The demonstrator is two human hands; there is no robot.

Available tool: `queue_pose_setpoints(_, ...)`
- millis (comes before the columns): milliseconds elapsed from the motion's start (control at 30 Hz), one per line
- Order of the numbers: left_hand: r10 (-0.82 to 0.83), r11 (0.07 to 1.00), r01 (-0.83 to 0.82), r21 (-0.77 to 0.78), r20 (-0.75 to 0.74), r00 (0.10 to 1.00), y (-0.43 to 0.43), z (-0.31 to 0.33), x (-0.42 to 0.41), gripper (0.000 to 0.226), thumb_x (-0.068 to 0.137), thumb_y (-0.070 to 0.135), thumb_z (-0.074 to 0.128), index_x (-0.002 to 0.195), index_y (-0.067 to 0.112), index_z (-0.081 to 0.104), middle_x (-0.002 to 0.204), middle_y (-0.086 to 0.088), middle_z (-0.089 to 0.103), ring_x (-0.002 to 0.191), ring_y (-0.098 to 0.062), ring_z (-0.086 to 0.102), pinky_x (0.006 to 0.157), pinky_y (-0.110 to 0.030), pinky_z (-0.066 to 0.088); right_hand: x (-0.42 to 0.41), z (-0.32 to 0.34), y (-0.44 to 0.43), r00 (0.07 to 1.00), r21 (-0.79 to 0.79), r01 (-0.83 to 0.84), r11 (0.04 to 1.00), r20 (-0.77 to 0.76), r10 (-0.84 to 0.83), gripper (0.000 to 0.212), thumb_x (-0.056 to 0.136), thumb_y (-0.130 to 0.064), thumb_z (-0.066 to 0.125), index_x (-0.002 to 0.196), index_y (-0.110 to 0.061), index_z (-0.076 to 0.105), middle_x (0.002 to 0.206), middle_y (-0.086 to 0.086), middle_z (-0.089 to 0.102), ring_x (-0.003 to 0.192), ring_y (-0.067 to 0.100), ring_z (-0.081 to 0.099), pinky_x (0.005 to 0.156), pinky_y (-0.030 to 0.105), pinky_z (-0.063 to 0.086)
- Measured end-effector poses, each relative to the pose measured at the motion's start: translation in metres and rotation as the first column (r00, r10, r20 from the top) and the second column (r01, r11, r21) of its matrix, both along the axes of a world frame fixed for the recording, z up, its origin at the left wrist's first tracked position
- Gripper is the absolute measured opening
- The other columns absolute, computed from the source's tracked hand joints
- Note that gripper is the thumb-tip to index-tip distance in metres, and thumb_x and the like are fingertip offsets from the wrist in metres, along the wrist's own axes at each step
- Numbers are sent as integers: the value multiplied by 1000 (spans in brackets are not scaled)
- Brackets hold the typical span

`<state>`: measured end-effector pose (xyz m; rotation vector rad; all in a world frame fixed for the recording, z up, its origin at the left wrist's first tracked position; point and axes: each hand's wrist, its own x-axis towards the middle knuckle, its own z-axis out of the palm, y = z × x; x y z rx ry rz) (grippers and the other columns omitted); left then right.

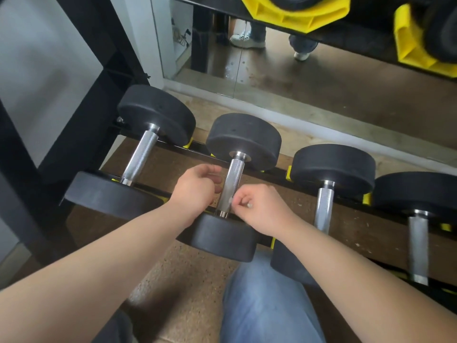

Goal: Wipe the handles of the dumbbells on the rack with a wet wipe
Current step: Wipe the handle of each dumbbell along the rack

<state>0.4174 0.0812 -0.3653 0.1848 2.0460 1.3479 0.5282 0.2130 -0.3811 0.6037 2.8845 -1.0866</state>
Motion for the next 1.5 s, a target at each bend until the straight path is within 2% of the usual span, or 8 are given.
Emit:
queue_pose_setpoints(100,-20,1000,20,-15,-12,1000,1,-1,0,56,82,-4,37,117,25,68,107,4,73,92,-10,73,77,-31,56,-7,-4,2,987,-67,161,985,-8,-162,11,84,-27,74,75,-29,68,65,-15,70,63,0,66,66,22,54)
queue_pose_setpoints(267,-44,999,43,-33,-19,999,1,1,0,53,77,4,39,113,29,68,105,6,74,94,-10,73,83,-34,58,-8,-3,-2,977,21,188,982,-103,-185,4,91,-26,72,87,-27,70,69,-20,64,69,-4,63,66,1,40)
queue_pose_setpoints(433,-19,1000,19,-17,6,1000,3,2,1,54,83,-6,35,114,23,69,106,2,74,93,-11,73,67,-28,51,-33,11,13,895,-166,400,901,-141,-423,31,97,-29,65,70,-43,59,87,-12,75,79,15,73,87,40,58)
queue_pose_setpoints(733,-12,1000,11,-24,-30,999,4,-1,0,50,86,-3,38,112,25,70,98,6,75,88,-8,74,68,-29,54,-2,8,-12,953,-164,200,966,261,-153,25,82,-27,81,60,-30,70,75,-6,73,80,15,70,76,30,54)
queue_pose_setpoints(1000,-34,999,33,-42,-30,999,4,3,0,48,86,-2,38,112,25,68,100,6,76,92,-9,73,69,-29,55,-43,-4,5,716,-699,577,421,185,-673,15,93,-4,71,87,-18,70,102,4,70,98,17,69,78,31,61)
queue_pose_setpoints(1267,-20,999,20,-37,-13,1000,4,-3,-2,50,82,-3,38,103,30,70,99,6,76,89,-9,75,68,-29,54,-24,-2,3,833,-566,454,688,543,-103,20,90,6,68,85,-13,75,83,2,74,72,8,67,62,21,56)
queue_pose_setpoints(1433,-29,999,29,-38,-7,1000,4,-3,-2,51,82,-2,39,108,29,69,100,5,77,91,-10,75,70,-31,58,-52,3,25,812,-816,527,238,401,-424,33,98,16,43,111,-3,67,59,2,55,44,8,50,81,34,56)
queue_pose_setpoints(1500,-29,999,29,-40,-7,1000,4,-3,-2,53,82,-3,38,110,28,70,99,6,76,90,-9,75,71,-32,58,-50,2,31,843,-828,499,257,394,-367,39,99,15,41,126,-2,63,51,-4,51,34,5,40,83,36,55)
